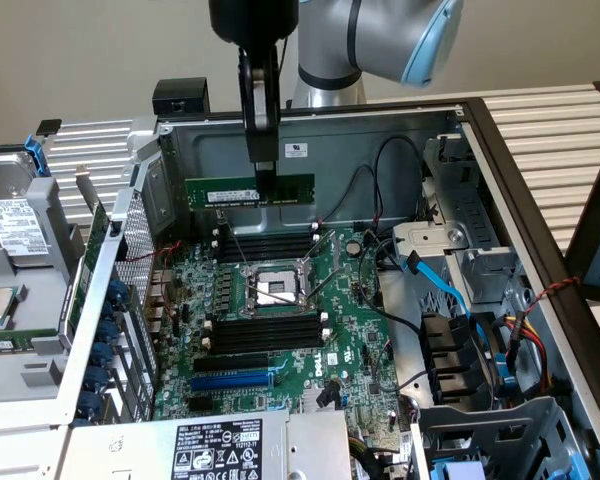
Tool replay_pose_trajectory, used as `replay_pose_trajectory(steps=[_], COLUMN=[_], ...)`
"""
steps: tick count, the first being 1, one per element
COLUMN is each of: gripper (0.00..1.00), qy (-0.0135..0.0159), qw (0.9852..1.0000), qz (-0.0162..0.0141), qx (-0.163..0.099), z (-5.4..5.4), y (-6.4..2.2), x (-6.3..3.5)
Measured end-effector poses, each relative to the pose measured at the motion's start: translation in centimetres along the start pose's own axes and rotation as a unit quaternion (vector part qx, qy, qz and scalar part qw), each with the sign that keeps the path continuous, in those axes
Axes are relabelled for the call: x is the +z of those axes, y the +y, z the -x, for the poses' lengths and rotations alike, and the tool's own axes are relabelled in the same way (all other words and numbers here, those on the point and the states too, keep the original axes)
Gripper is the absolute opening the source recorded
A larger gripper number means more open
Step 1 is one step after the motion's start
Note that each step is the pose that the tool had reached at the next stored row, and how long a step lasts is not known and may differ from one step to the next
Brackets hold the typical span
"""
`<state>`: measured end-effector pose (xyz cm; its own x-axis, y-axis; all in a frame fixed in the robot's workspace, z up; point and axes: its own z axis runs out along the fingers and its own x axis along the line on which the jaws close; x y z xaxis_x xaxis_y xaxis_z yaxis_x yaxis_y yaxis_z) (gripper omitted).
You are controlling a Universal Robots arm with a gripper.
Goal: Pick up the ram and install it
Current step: 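Insert the ram into the slot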
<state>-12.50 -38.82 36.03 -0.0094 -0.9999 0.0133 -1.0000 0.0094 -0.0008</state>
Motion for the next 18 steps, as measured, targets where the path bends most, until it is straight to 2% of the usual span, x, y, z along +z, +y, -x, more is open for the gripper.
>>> replay_pose_trajectory(steps=[3, 5, 18], gripper=[0.13, 0.13, 0.13], qy=[0.0041, 0.0086, 0.0107], qw=[1.0000, 1.0000, 0.9999], qz=[-0.0001, -0.0001, -0.0007], qx=[0.000, 0.000, 0.000], z=[0.0, 0.0, -0.4], y=[-0.03, -0.03, -0.03], x=[0.34, 0.53, 2.74])
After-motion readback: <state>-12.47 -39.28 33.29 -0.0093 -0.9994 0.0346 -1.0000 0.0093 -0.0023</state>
